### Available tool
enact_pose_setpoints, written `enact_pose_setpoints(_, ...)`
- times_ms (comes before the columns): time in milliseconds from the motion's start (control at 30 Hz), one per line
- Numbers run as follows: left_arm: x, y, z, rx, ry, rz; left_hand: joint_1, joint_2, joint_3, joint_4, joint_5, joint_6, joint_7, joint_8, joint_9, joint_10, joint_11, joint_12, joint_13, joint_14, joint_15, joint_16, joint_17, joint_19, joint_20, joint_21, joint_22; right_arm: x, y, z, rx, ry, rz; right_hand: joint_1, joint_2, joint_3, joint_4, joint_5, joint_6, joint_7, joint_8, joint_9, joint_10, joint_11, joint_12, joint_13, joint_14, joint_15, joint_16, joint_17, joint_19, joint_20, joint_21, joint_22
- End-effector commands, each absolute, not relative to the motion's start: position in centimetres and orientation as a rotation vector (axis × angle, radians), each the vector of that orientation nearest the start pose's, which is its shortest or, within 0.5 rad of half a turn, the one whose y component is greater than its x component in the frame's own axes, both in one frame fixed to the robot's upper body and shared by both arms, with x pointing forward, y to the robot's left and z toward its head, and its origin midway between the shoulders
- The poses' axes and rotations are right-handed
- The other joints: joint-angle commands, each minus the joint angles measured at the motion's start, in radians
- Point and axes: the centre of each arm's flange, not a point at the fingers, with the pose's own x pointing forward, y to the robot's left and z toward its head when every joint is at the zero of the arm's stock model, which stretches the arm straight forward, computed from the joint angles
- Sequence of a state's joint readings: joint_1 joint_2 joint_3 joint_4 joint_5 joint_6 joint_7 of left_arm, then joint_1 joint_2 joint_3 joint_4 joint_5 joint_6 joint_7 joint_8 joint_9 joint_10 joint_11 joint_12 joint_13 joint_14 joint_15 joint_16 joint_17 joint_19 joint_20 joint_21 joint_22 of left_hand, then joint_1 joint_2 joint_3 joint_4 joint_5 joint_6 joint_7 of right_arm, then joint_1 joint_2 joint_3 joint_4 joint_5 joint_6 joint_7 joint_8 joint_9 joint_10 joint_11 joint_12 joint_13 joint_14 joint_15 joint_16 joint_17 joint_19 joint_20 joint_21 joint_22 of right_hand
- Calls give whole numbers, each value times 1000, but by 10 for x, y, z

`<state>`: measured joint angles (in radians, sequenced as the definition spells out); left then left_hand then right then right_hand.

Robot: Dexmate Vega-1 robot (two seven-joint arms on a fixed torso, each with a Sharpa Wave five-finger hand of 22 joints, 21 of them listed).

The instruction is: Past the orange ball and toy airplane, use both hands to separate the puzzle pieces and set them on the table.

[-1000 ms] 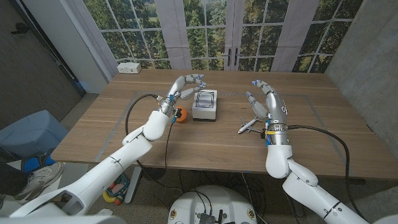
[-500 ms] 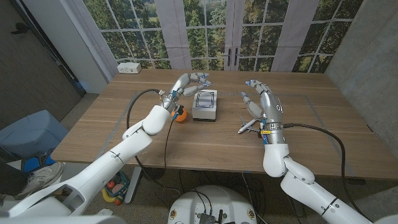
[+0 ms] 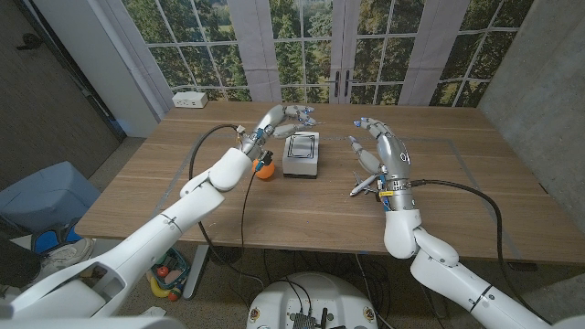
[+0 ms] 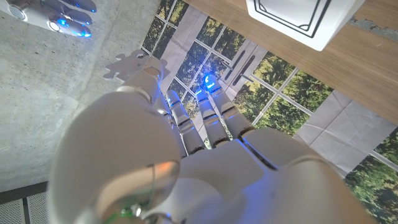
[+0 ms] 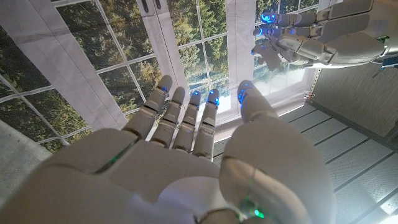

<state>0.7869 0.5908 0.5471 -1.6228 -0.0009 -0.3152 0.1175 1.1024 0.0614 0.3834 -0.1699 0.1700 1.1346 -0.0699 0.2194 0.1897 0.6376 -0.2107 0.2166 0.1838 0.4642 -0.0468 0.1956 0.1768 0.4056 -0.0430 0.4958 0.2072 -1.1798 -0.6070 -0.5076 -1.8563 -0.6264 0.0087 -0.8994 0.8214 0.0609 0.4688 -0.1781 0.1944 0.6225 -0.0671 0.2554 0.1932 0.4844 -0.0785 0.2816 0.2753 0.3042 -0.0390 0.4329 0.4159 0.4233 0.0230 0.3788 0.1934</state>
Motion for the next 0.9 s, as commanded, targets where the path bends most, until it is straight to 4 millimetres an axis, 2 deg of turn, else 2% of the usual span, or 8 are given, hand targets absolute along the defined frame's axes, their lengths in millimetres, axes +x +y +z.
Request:
enact_pose_setpoints(33, 575, 150, 49, 683, -936, -394, 11, 4, -4, 0, -2, 7, 8, -6, 1, -4, -1, -1, 1, -11, -171, -3, 2, -10, -16, 3, 1, 494, -182, -66, -837, -1156, -439, 7, -3, -9, 0, -2, 16, 1, 7, 2, 12, -4, 10, 5, 15, -114, 12, 8, 11, 1, 10, 1)
enact_pose_setpoints(533, 575, 141, 56, 710, -920, -461, 10, 4, -15, 2, -2, 11, 7, -11, 2, -9, 0, -7, 1, -33, -161, -10, 1, -32, -11, -1, 1, 497, -175, -65, -834, -1189, -443, 29, -14, -24, 0, -9, 59, -7, 16, 3, 16, -16, 13, 12, 17, -125, 23, 20, 23, -5, 16, 2)
enact_pose_setpoints(900, 574, 135, 58, 713, -917, -492, 9, 5, -24, 4, -2, 12, 6, -14, 3, -19, 1, -13, 0, -44, -153, -12, 0, -38, -7, -1, 0, 502, -169, -67, -815, -1184, -435, 35, -20, -37, 6, -14, 74, -1, 18, 5, 23, -24, 17, 18, 19, -116, 31, 29, 23, 2, 18, 2)
